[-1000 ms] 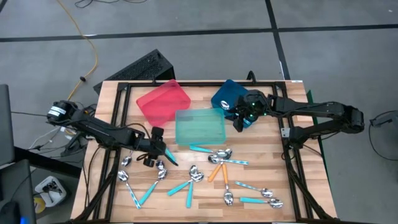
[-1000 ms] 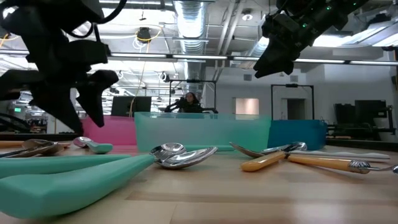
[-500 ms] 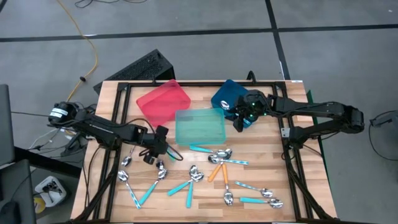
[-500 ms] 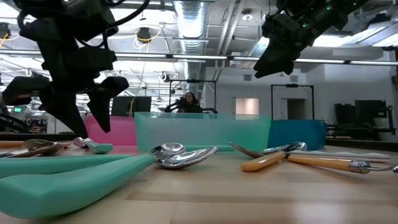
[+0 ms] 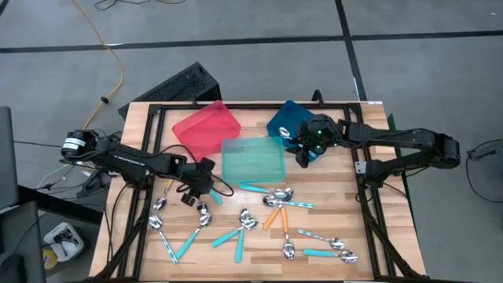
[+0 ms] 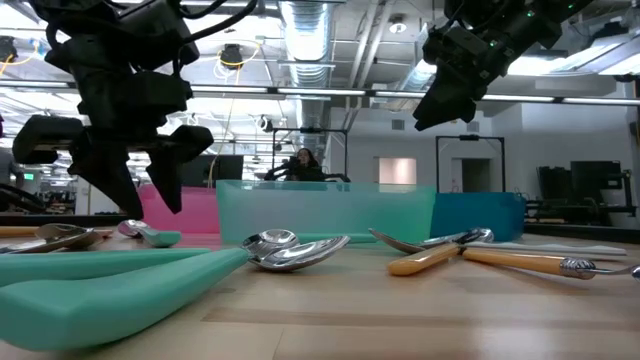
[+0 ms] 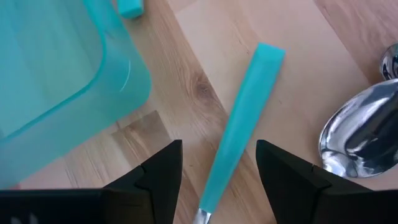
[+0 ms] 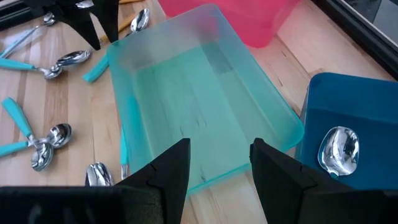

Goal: Sort silverware by color (type)
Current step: Put the blue spoon into the green bin

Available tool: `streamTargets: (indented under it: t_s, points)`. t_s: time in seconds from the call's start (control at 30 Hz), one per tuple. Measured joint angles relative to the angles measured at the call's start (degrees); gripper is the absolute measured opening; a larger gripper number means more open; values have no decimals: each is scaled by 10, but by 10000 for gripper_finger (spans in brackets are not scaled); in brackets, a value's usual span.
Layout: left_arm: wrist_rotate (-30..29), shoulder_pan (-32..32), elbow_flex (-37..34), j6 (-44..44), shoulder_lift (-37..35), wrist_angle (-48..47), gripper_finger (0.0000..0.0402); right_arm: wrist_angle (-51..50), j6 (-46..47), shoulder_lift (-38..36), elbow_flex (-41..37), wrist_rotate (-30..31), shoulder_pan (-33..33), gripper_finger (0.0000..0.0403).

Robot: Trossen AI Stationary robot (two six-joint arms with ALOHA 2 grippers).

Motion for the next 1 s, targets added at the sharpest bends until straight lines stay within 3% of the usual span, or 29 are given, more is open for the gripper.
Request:
streamTargets:
  t_s: [0.7, 0.83, 1.0]
  points:
    - [3, 1, -1, 10, 88, 14, 188, 0, -2, 0, 0, 0, 3, 191]
    - [4, 1, -2, 9, 88, 12, 158, 1, -2, 0, 0, 0, 3, 191]
    - [10, 0, -2, 12, 88, 7, 81, 1, -1, 0, 0, 1, 3, 191]
